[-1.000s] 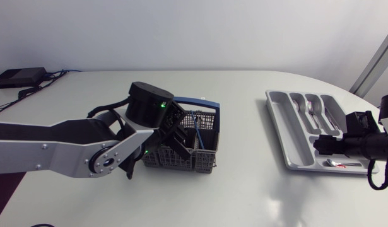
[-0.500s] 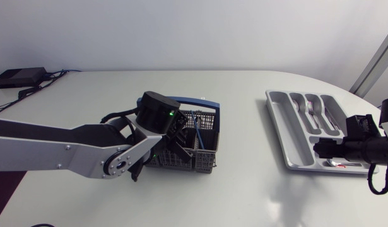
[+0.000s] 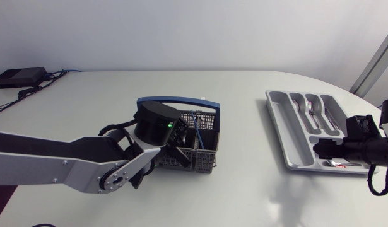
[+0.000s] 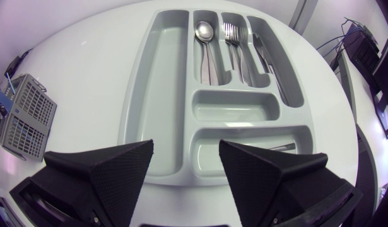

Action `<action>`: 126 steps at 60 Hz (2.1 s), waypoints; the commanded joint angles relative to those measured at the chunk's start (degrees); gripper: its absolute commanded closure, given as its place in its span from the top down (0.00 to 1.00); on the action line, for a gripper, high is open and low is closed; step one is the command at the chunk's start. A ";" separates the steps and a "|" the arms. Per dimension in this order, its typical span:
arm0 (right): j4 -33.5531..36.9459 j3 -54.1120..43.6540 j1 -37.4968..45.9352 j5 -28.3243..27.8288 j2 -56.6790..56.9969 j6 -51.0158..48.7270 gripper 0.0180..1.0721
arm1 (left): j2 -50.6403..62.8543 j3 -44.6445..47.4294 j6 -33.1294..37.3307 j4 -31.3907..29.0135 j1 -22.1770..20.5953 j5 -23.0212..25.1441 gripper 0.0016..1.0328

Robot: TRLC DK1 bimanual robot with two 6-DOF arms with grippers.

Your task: Unload the cutlery basket into the drawer organizer.

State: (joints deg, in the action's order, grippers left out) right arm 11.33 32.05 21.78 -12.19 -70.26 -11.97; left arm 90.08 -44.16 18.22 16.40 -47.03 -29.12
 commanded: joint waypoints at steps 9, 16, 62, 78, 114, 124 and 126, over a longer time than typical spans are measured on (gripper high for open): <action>-0.17 -1.73 -0.60 -0.12 0.39 1.07 0.72 | -6.24 3.29 5.51 2.32 -2.11 -2.08 0.03; -0.17 -1.99 -0.77 -0.12 0.65 0.89 0.72 | -9.66 3.56 7.97 2.84 -2.81 -2.08 0.03; 13.80 3.72 -23.36 -17.61 24.29 1.24 0.82 | -22.32 -8.92 -4.33 -15.09 -3.60 9.61 0.03; 9.85 7.23 -35.40 -18.22 20.34 7.57 0.81 | -16.43 -16.39 -11.01 -21.85 -0.17 21.92 0.03; 0.88 13.83 -51.84 -10.40 5.40 10.47 0.78 | -9.66 -21.49 -16.28 -25.46 3.43 38.62 0.03; -0.17 15.50 -53.07 -9.35 2.67 10.47 0.61 | -8.70 -22.28 -16.37 -25.54 3.78 39.67 0.03; -0.43 15.58 -53.16 -9.35 2.23 10.56 0.57 | -8.52 -22.46 -16.55 -25.54 3.96 40.02 0.03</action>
State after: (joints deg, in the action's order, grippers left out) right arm 11.68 46.46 -30.72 -22.17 -66.59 -2.74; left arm 80.44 -64.18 2.94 -9.17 -43.62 9.98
